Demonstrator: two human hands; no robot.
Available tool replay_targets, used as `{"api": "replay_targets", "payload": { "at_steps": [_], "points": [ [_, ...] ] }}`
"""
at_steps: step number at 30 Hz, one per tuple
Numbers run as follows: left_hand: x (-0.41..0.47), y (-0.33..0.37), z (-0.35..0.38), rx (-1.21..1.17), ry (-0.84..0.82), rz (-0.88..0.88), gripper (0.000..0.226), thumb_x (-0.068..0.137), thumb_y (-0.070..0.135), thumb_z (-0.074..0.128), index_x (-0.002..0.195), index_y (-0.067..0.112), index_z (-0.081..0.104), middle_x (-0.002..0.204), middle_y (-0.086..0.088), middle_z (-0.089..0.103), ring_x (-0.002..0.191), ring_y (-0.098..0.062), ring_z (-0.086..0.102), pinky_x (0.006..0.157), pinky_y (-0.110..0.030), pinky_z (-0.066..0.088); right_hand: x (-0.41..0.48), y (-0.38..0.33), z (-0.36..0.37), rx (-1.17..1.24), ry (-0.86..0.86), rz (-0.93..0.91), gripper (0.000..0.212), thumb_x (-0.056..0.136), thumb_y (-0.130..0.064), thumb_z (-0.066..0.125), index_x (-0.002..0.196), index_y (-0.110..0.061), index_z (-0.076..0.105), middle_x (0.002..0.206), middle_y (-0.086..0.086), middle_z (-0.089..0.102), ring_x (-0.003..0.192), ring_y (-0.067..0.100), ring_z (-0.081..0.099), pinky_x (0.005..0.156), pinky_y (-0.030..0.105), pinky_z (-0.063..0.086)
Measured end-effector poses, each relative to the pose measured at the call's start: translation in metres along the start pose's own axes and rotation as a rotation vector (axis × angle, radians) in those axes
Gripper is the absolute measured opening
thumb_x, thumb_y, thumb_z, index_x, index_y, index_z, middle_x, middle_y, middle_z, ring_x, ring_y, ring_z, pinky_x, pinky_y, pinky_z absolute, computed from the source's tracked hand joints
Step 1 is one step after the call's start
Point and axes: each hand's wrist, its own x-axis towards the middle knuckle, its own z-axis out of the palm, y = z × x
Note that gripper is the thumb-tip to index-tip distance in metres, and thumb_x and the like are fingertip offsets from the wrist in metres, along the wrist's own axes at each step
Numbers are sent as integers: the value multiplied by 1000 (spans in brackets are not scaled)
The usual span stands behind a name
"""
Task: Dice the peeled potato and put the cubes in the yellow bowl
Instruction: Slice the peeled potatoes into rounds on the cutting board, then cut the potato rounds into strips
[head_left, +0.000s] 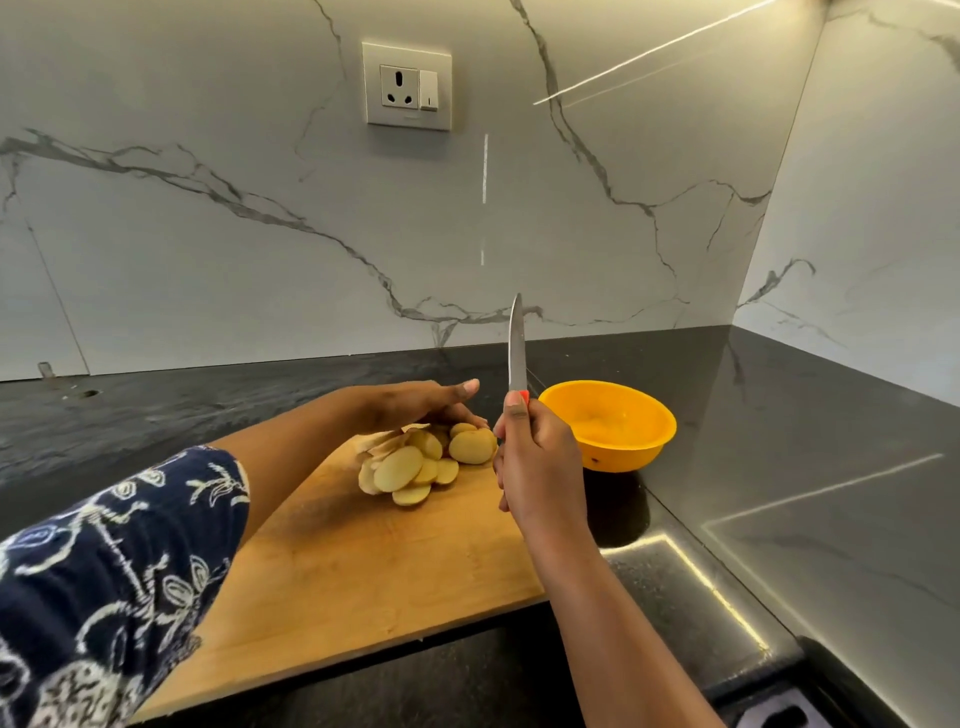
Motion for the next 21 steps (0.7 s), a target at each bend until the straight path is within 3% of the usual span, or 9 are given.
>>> {"api": "replay_targets", "payload": {
  "at_steps": [5, 8, 11, 14, 17, 21],
  "points": [
    [-3, -5, -5, -92, 137, 108, 65, 92, 59, 19, 130, 21, 56, 138, 2, 52, 128, -11, 44, 111, -30, 26, 1, 1, 0, -3, 14, -4, 38, 100, -45, 34, 72, -27, 52, 55, -8, 50, 52, 10, 47, 57, 39, 46],
    [-17, -24, -19, -56, 220, 141, 78, 72, 77, 46, 127, 22, 57, 131, 3, 58, 118, -7, 54, 101, -23, 37, 0, 0, 1, -13, -1, -6, 39, 100, -46, 34, 72, -25, 52, 53, -7, 48, 51, 11, 46, 57, 42, 47],
    [-36, -49, -34, 32, 97, 93, 69, 62, 67, 67, 121, 32, 57, 128, 11, 58, 115, -4, 54, 100, -27, 44, -1, 0, 3, -29, -25, -13, 39, 100, -46, 35, 71, -24, 52, 54, -8, 49, 52, 11, 46, 57, 42, 47],
    [-52, -66, -45, 7, -32, 57, 86, 44, 68, 79, 121, 37, 55, 124, 17, 59, 114, 1, 55, 87, -16, 49, -1, 0, 3, -39, -35, -20, 39, 100, -44, 35, 72, -24, 52, 56, -9, 49, 52, 9, 46, 56, 37, 45],
    [-58, -67, -47, 19, -100, 35, 90, 45, 61, 83, 126, 40, 50, 129, 19, 54, 119, 2, 49, 86, -14, 48, -1, 1, 3, -57, -37, -25, 38, 100, -44, 35, 72, -25, 52, 56, -10, 49, 52, 8, 46, 55, 34, 44],
    [-55, -60, -44, 76, -72, 37, 91, 40, 65, 81, 122, 41, 54, 124, 13, 57, 114, -5, 52, 84, -18, 50, -3, 0, 5, -167, -53, -49, 38, 100, -44, 34, 75, -24, 53, 57, -4, 53, 52, 11, 49, 53, 36, 45]
  ]
}}
